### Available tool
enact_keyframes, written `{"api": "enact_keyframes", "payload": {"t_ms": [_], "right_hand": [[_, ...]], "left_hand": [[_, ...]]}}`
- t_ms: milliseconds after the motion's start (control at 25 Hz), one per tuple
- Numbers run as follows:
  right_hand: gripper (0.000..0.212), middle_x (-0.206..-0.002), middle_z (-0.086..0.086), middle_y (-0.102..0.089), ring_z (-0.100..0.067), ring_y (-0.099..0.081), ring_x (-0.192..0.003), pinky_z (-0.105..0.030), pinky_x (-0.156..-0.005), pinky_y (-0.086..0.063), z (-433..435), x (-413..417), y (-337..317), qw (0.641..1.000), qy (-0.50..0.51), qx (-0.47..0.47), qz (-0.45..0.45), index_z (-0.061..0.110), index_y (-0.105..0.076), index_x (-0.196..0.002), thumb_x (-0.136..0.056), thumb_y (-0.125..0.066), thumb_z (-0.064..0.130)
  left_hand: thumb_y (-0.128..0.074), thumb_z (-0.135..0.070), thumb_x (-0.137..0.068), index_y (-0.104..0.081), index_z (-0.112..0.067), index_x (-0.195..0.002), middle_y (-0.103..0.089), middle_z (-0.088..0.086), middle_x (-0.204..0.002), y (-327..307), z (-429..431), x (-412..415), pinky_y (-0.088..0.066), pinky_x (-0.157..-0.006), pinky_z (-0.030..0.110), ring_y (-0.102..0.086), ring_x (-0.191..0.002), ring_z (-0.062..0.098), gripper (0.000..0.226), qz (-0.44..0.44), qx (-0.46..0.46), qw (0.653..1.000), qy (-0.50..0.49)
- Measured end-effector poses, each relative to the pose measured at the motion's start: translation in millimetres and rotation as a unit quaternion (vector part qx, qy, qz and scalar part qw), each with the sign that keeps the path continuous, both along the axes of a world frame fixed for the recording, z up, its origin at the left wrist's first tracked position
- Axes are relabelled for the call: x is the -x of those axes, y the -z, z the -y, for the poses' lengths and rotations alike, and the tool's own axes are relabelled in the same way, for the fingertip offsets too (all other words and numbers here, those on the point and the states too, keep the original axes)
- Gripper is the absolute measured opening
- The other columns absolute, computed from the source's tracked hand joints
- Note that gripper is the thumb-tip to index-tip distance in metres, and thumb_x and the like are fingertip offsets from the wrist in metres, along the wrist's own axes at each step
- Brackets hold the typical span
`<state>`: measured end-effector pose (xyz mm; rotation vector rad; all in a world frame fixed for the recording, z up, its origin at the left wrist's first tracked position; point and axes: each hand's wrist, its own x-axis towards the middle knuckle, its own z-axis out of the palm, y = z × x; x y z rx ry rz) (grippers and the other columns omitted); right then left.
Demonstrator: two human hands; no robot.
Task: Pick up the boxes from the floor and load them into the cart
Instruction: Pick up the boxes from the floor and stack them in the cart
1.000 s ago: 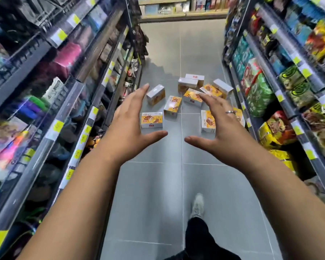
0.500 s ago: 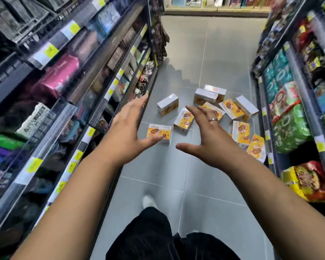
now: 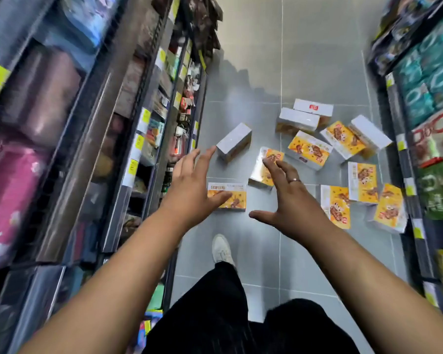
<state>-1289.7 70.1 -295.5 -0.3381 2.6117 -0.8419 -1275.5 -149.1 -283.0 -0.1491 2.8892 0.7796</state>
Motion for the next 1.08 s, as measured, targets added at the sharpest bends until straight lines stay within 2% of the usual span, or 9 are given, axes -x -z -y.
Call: {"api": "enact_keyframes", "payload": {"t_ms": [200,320,480,600,800,920,1000,1080], "right_hand": [[0.111,-0.157,-0.004,-0.014,-0.027,-0.033,-0.139,-0.041,-0.105,-0.040,34.2,89.3,94.0,0.996,0.069,-0.005,0.053,0.036,-0.012,-0.152,-0.067,-0.082,0.048],[0.107,-0.153,-0.008,-0.021,-0.025,-0.036,-0.136,-0.036,-0.106,-0.037,43.4,128.9,184.5,0.989,0.115,0.023,0.087,0.029,-0.019,-0.151,-0.067,-0.084,0.042],[0.109,-0.152,-0.010,-0.026,-0.021,-0.027,-0.138,-0.028,-0.106,-0.027,65.5,149.6,324.0,0.981,0.117,0.025,0.152,0.023,-0.020,-0.151,-0.065,-0.086,0.036],[0.115,-0.152,-0.014,-0.025,-0.029,-0.035,-0.135,-0.035,-0.106,-0.035,79.2,152.4,436.8,0.975,0.093,0.000,0.202,0.027,-0.017,-0.152,-0.062,-0.087,0.041],[0.125,-0.150,-0.020,-0.018,-0.039,-0.033,-0.135,-0.042,-0.110,-0.034,83.3,174.8,587.8,0.964,0.093,-0.071,0.237,0.031,-0.008,-0.152,-0.057,-0.088,0.047],[0.131,-0.151,-0.024,-0.011,-0.040,-0.037,-0.133,-0.041,-0.110,-0.033,83.3,183.8,658.2,0.945,0.106,-0.080,0.300,0.035,0.002,-0.152,-0.058,-0.090,0.039],[0.135,-0.150,-0.024,-0.014,-0.036,-0.039,-0.132,-0.040,-0.108,-0.034,83.3,192.5,689.3,0.936,0.112,-0.069,0.326,0.036,0.010,-0.151,-0.061,-0.090,0.034],[0.135,-0.146,-0.022,-0.024,-0.034,-0.044,-0.126,-0.038,-0.104,-0.037,89.7,197.8,708.8,0.934,0.112,-0.064,0.334,0.037,0.011,-0.151,-0.062,-0.090,0.031]], "left_hand": [[-0.074,-0.048,-0.077,-0.013,-0.032,-0.152,-0.016,0.008,-0.156,95.3,34.2,100.0,-0.016,-0.116,0.039,-0.015,-0.143,0.030,0.098,0.068,-0.001,0.998,0.016],[-0.075,-0.049,-0.076,-0.014,-0.032,-0.152,-0.016,0.009,-0.155,179.4,38.5,140.7,-0.020,-0.115,0.039,-0.018,-0.142,0.030,0.098,0.101,-0.006,0.995,0.006],[-0.078,-0.047,-0.072,-0.014,-0.036,-0.151,-0.013,0.010,-0.154,302.9,36.8,163.3,-0.024,-0.115,0.041,-0.020,-0.141,0.032,0.102,0.147,-0.020,0.989,-0.006],[-0.081,-0.043,-0.071,-0.015,-0.039,-0.150,-0.012,0.011,-0.154,411.3,44.1,166.4,-0.027,-0.113,0.042,-0.024,-0.140,0.035,0.103,0.197,-0.029,0.979,-0.035],[-0.078,-0.045,-0.073,-0.009,-0.040,-0.151,-0.011,0.017,-0.154,562.9,61.3,166.7,-0.023,-0.114,0.042,-0.020,-0.141,0.038,0.104,0.261,0.001,0.964,-0.053],[-0.079,-0.047,-0.072,-0.004,-0.042,-0.151,-0.010,0.022,-0.156,639.4,77.2,170.4,-0.021,-0.115,0.044,-0.015,-0.144,0.039,0.109,0.309,0.034,0.948,-0.069],[-0.082,-0.047,-0.070,-0.001,-0.046,-0.149,-0.017,0.022,-0.154,680.2,90.1,176.8,-0.029,-0.112,0.045,-0.027,-0.140,0.041,0.113,0.343,0.015,0.932,-0.119],[-0.084,-0.044,-0.068,0.002,-0.044,-0.149,-0.035,0.018,-0.148,710.1,96.1,181.0,-0.038,-0.104,0.042,-0.045,-0.128,0.039,0.118,0.368,-0.016,0.918,-0.147]]}}
